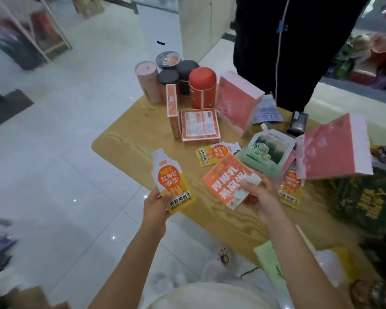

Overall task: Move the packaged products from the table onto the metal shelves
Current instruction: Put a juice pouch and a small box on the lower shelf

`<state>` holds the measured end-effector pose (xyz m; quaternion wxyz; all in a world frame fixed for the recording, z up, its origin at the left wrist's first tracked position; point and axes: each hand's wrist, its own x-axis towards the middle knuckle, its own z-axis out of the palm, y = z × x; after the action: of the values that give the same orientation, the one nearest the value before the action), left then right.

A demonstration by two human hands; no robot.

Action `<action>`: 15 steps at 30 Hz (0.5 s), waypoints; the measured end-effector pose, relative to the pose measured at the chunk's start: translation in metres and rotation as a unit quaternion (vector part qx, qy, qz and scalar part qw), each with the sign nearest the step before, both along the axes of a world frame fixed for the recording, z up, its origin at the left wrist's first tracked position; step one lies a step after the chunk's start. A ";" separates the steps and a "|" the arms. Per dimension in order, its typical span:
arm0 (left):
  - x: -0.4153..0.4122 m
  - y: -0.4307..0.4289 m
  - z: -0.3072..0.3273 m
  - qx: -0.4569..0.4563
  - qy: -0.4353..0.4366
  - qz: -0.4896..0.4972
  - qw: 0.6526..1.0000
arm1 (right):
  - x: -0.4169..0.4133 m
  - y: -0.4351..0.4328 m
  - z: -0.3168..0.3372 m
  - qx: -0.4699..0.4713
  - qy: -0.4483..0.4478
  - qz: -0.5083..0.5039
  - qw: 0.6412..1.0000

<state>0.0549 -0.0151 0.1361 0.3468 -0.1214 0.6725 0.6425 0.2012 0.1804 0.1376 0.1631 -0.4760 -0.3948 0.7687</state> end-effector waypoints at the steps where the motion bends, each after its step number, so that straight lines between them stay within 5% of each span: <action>1: -0.006 -0.019 0.005 0.008 0.006 0.023 1.000 | -0.011 -0.015 0.005 -0.004 0.013 0.013 1.000; 9: -0.044 -0.207 0.037 0.006 0.064 0.201 0.977 | -0.101 -0.161 0.034 -0.062 0.115 0.145 0.981; 15: -0.027 -0.354 0.047 -0.047 0.096 0.403 0.909 | -0.180 -0.284 0.038 -0.108 0.156 0.340 0.921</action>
<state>0.0275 -0.3695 0.1828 -0.0135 -0.3360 0.6261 0.7035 0.0212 -0.1040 0.1751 -0.1009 -0.2016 -0.4169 0.8806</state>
